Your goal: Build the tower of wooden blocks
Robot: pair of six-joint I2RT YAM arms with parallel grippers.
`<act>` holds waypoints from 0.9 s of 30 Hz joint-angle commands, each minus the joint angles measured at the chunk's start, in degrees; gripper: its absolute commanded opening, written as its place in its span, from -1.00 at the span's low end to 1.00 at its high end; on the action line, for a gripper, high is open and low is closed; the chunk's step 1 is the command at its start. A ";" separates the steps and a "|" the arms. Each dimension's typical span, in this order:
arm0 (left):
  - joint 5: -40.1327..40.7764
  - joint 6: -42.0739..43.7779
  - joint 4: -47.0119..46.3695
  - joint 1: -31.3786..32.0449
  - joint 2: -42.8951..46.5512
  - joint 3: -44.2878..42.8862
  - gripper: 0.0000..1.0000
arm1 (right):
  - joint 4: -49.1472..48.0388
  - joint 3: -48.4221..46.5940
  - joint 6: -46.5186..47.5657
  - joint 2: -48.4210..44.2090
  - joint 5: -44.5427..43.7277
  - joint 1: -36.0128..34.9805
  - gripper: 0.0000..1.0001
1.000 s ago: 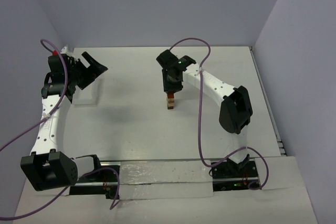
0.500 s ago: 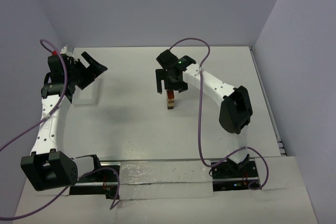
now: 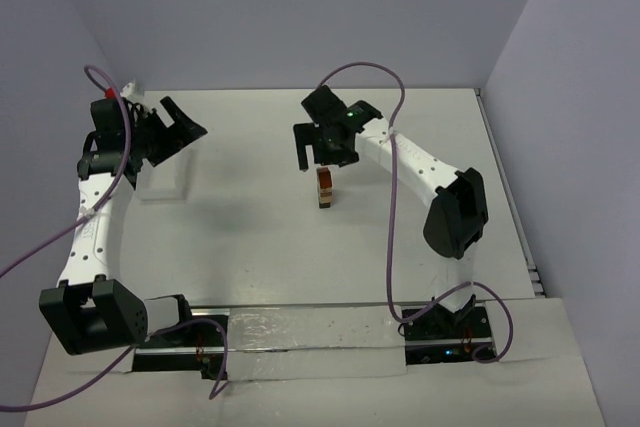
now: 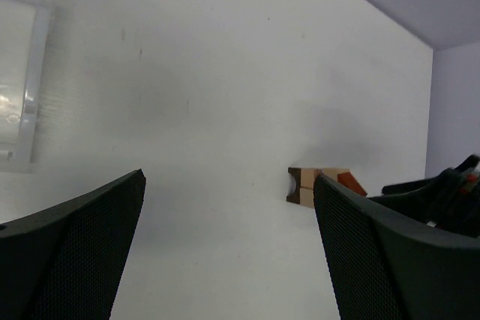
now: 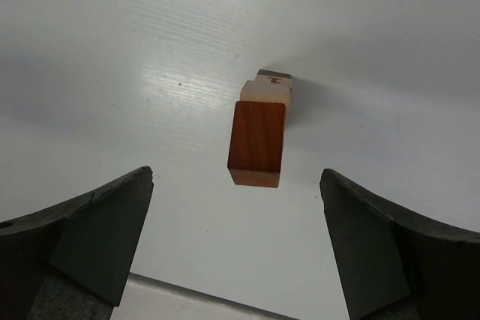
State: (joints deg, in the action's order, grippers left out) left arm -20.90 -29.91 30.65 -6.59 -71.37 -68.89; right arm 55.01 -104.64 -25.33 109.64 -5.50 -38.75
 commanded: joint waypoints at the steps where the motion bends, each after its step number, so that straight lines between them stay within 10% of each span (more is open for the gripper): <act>1: -8.61 13.80 3.62 -0.44 -2.43 -5.85 0.98 | -3.81 -0.94 5.51 -11.97 -0.10 4.26 0.99; 14: -2.41 26.83 5.78 0.52 -8.29 -3.50 0.99 | -18.06 29.55 13.28 -33.24 1.81 31.73 0.99; 27: 10.44 29.30 -2.87 6.06 -0.80 6.83 0.99 | -26.53 48.30 14.16 -46.53 -1.45 33.83 0.99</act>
State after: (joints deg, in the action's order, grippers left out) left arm -15.02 -2.33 32.88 -2.08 -76.41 -64.30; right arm 34.34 -56.90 -11.92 67.58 -5.43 -5.19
